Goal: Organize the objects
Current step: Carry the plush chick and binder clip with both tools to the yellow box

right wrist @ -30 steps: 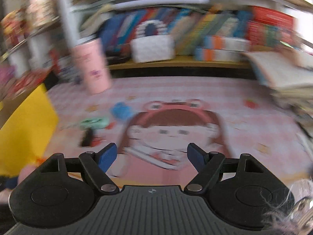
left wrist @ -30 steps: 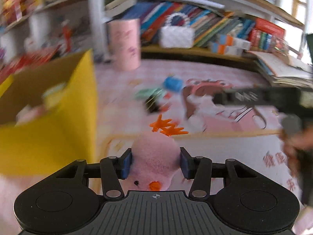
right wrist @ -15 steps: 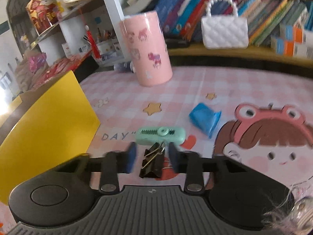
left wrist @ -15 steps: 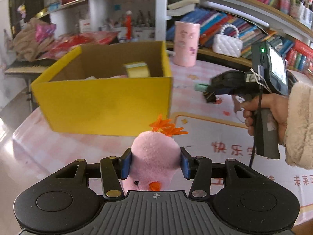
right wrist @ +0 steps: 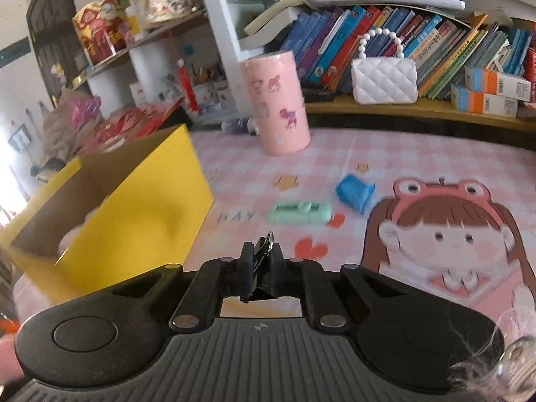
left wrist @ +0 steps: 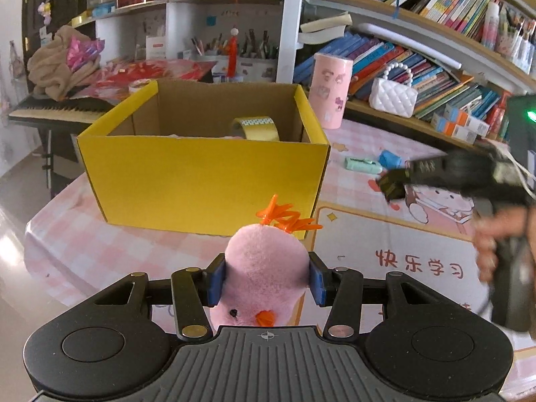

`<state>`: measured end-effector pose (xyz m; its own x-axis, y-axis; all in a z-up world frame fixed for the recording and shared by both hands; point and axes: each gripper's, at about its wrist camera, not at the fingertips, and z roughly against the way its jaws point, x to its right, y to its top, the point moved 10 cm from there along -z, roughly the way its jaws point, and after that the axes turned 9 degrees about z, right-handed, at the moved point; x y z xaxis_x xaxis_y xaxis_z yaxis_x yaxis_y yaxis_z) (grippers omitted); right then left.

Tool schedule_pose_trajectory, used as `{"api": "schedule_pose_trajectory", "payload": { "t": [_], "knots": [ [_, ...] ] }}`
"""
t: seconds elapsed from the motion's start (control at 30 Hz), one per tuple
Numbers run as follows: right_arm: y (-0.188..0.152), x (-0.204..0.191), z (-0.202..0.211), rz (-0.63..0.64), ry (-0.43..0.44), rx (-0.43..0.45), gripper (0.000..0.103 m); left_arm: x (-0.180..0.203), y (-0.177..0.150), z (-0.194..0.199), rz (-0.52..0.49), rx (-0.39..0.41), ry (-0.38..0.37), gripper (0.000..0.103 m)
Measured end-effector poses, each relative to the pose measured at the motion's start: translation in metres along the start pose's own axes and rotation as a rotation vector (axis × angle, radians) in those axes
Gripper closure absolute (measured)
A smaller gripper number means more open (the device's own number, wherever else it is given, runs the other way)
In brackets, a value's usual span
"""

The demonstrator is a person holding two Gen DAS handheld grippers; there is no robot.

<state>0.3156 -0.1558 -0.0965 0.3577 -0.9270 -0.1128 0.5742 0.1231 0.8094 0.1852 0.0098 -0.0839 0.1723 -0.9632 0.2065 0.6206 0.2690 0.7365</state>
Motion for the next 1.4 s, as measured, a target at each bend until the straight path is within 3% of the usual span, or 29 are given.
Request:
{"api": "schedule_pose_trajectory", "payload": {
  "t": [0.2, 0.37, 0.77, 1.4],
  "knots": [
    [-0.026, -0.038, 0.041, -0.020, 0.012, -0.043, 0.094, -0.011, 0.002, 0.011, 0.001, 0.012, -0.049, 0.056],
    [-0.041, -0.088, 0.068, 0.043, 0.045, -0.050, 0.094, -0.028, 0.004, 0.024, 0.001, 0.026, -0.066, 0.056],
    [-0.063, -0.174, 0.096, 0.155, 0.076, -0.056, 0.094, -0.078, -0.005, 0.055, 0.028, 0.044, -0.094, 0.056],
    [-0.083, -0.236, 0.102, 0.150, 0.042, -0.059, 0.094, -0.133, -0.011, 0.078, 0.014, 0.059, -0.138, 0.056]
  ]
}}
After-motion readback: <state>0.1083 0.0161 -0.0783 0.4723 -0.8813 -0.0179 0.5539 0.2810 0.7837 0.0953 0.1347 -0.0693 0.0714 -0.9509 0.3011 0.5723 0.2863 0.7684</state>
